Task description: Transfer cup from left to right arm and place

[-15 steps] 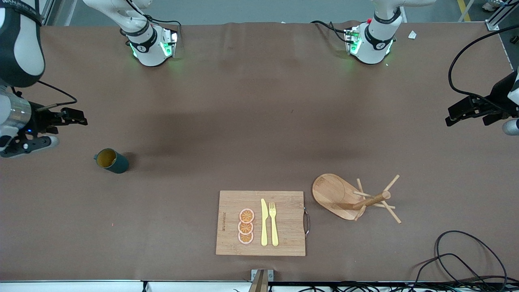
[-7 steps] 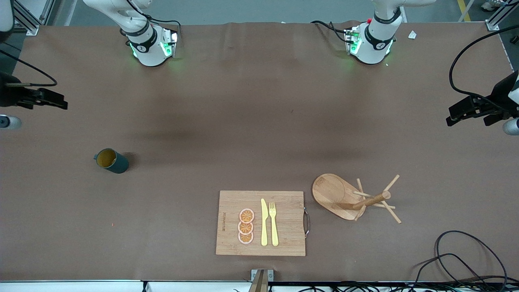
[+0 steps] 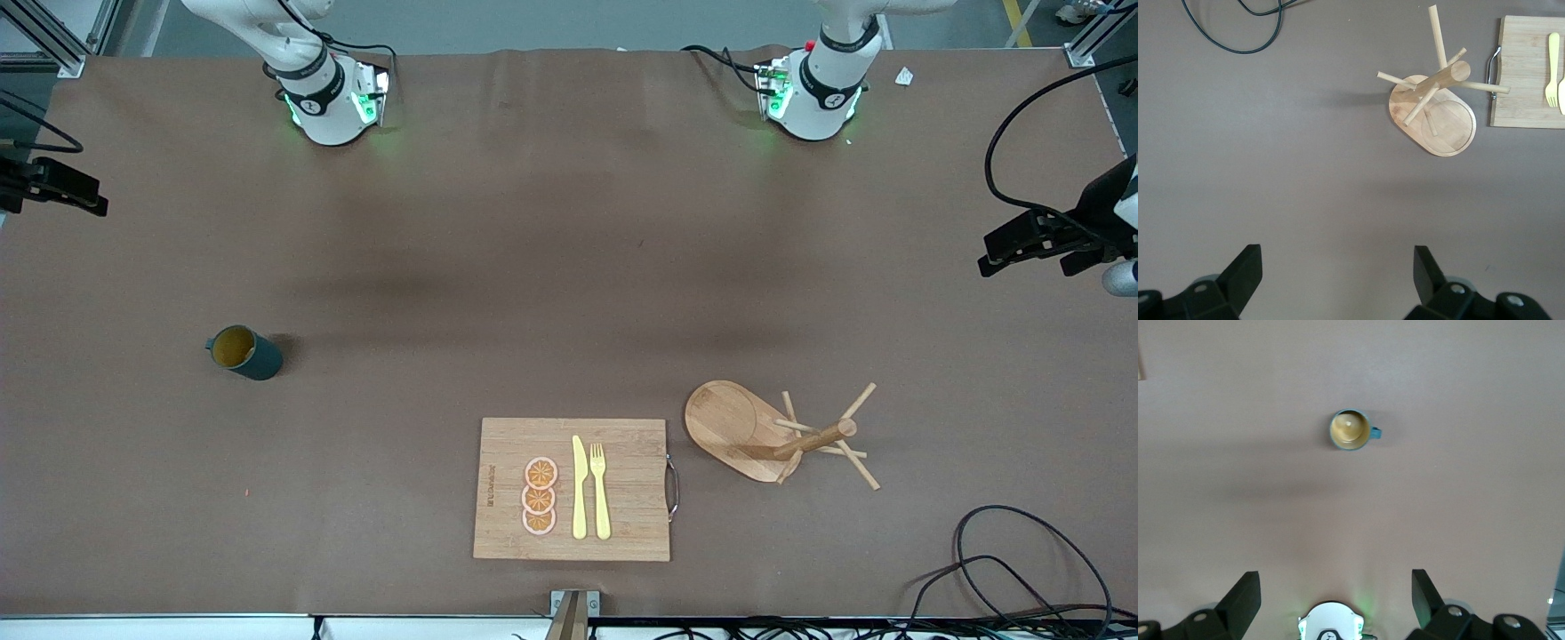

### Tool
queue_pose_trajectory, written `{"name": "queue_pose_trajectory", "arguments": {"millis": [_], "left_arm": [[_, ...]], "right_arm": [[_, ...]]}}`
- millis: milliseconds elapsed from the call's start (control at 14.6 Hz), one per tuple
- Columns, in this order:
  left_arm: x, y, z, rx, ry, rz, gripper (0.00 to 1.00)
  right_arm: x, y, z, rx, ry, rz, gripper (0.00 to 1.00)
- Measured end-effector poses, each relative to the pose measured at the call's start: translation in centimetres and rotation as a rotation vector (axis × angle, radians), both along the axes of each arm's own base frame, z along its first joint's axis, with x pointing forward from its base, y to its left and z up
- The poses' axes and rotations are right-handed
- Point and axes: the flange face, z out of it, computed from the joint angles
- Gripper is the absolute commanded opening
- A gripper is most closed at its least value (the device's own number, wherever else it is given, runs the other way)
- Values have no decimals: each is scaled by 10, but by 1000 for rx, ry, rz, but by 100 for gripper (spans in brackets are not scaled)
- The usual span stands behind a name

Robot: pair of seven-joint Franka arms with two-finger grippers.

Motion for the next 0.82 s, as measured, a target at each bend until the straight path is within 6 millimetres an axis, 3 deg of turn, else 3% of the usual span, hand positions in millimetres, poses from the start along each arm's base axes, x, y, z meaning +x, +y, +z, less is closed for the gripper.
{"name": "queue_pose_trajectory", "arguments": {"millis": [343, 824], "left_arm": [[0, 0, 0, 0, 0, 0, 100], [0, 0, -1, 0, 1, 0, 100]], "right_arm": [[-5, -13, -19, 61, 45, -40, 100], [-37, -11, 1, 65, -16, -66, 100]]}}
